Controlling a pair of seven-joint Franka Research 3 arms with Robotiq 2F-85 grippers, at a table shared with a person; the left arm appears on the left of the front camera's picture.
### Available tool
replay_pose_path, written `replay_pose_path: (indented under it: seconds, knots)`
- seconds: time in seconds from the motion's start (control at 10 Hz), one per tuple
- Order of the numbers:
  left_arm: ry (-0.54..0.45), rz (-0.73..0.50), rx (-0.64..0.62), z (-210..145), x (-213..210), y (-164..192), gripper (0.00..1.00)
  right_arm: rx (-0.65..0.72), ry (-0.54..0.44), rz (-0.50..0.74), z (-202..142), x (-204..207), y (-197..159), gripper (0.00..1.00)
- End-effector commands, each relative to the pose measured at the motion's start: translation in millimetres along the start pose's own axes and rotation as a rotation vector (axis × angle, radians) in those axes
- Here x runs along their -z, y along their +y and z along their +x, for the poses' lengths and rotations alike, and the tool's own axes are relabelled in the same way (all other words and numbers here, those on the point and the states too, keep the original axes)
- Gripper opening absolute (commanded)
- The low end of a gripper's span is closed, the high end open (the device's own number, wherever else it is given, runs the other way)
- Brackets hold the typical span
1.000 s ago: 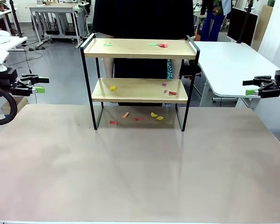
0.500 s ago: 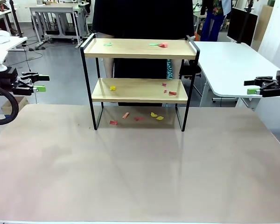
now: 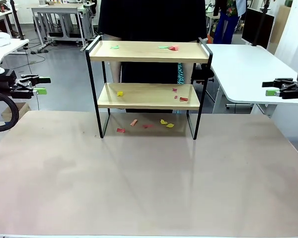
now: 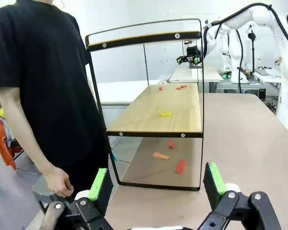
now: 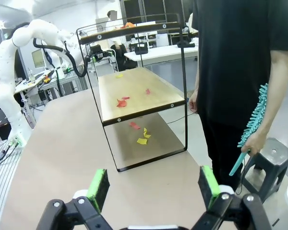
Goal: Clean the shelf.
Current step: Pick up the Duster handed by the human.
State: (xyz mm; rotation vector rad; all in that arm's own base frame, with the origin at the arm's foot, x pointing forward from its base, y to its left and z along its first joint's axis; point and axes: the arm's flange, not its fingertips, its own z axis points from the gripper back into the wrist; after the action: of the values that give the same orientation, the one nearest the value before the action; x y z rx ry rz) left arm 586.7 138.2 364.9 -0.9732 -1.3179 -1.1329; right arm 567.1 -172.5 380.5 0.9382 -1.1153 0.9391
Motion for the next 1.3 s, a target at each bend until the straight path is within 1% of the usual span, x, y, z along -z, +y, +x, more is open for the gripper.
replay_pose_path:
  seconds: [0.0,0.2,0.3,1.2]
  knots:
    - [-0.052,0.019,-0.017,8.5,-3.9,-1.5,1.0,0.022,-0.048,-0.016,9.2,2.0,1.0,1.0]
    - [-0.073,0.036,-0.04,10.4,-3.5,-0.7,1.0,0.025,-0.045,-0.031,9.9,1.8,1.0,1.0]
    - [-0.019,0.006,-0.006,2.0,-5.4,-0.6,1.0,0.004,-0.014,-0.008,2.6,-0.2,-0.6,1.0]
    - [-0.019,0.006,-0.006,2.0,-5.4,-0.6,1.0,0.004,-0.014,-0.008,2.6,-0.2,-0.6,1.0]
